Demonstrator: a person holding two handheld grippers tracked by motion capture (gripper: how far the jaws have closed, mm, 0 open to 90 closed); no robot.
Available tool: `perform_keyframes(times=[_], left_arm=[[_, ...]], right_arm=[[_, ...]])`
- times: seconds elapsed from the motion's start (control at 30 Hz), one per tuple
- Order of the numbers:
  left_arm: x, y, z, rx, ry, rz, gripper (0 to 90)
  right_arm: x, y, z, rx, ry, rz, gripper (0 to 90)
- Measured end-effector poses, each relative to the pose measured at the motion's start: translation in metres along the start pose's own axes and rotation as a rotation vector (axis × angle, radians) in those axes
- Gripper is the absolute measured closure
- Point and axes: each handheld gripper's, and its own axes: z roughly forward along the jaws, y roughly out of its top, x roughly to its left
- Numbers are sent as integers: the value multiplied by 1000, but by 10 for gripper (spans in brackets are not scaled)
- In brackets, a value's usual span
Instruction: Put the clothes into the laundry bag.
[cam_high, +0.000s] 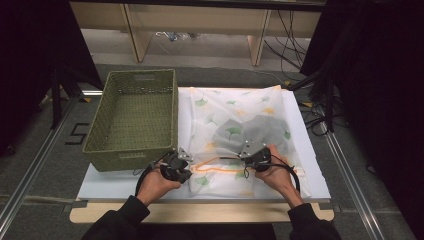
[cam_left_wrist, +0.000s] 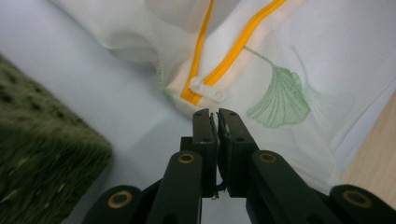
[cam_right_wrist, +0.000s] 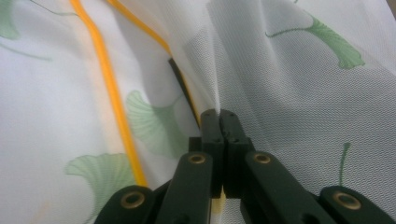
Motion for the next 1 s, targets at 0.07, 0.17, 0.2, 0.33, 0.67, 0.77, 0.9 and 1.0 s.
perform_keyframes(times=[0.07, 0.17, 0.2, 0.33, 0.67, 0.77, 0.9, 1.0], left_arm=[[2, -3, -4, 4, -4, -4, 844], [3, -9, -7, -27, -19, -76, 725], [3, -9, -8, -16, -30, -98, 604], [1, -11, -5, -23, -56, -135, 442], [-9, -5, 6, -34, -83, -175, 343], [-12, -2, 10, -32, -110, -170, 330], [-14, 0, 11, 5, -146, -142, 309], [-19, 0, 13, 19, -153, -163, 292]], right_arm=[[2, 1, -5, -10, 19, 2, 900], [4, 1, -17, -28, 36, -3, 900], [4, 0, -24, -39, 35, 3, 900], [5, -3, -33, -30, 52, 4, 900], [5, -20, -18, 51, 91, 22, 900], [3, -18, -19, 27, 85, 22, 900], [2, -17, -21, 14, 66, 29, 900], [2, -17, -21, 13, 61, 48, 900]])
